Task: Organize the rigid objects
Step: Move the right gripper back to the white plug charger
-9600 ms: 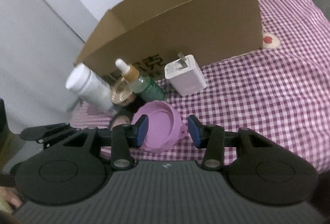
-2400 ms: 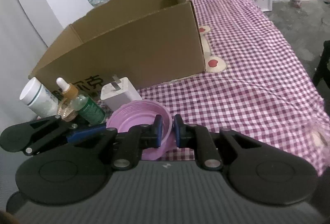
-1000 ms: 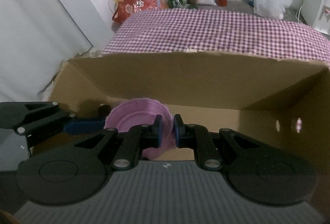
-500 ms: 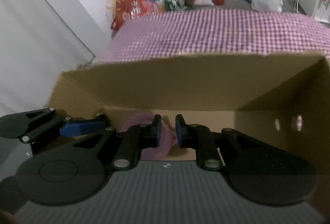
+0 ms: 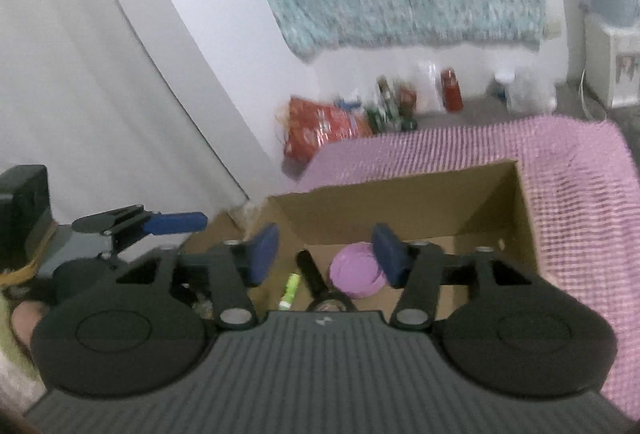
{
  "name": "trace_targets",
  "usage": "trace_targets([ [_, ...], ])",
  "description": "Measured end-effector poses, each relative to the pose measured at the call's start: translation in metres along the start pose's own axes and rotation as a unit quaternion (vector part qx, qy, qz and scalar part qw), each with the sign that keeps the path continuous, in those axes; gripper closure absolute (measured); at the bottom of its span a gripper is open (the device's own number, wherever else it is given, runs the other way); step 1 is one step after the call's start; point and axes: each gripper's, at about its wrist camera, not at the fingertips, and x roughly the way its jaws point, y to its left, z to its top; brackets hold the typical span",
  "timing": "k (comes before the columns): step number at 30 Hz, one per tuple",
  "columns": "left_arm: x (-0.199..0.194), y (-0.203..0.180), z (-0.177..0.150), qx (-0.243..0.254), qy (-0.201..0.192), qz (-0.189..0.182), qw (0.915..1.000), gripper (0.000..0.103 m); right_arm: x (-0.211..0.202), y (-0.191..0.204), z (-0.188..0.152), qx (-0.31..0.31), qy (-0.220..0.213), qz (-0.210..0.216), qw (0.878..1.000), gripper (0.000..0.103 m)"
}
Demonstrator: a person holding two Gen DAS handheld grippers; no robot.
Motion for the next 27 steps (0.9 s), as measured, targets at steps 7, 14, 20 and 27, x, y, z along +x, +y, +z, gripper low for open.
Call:
trace_targets([
  [7, -0.048, -0.025, -0.059, 0.001, -0.019, -0.01, 0.9998, 0.0, -0.081, 0.019, -0.071, -0.079, -0.038, -0.074, 0.993, 0.001],
  [14, -0.029, -0.044, -0.119, -0.034, 0.01, -0.07, 0.9969, 0.0, -0.074, 0.014, -0.131, -0.129, 0.023, -0.197, 0.971, 0.001],
  [20, -0.022, -0.066, -0.145, -0.005, -0.032, -0.089, 0.9955, 0.0, -0.068, 0.003, -0.154, -0.093, 0.034, -0.248, 0.964, 0.001],
  [27, -0.022, -0.091, -0.154, 0.011, -0.053, -0.121, 0.9912, 0.0, -0.068, 0.0, -0.162, -0.078, -0.009, -0.219, 0.973, 0.001],
])
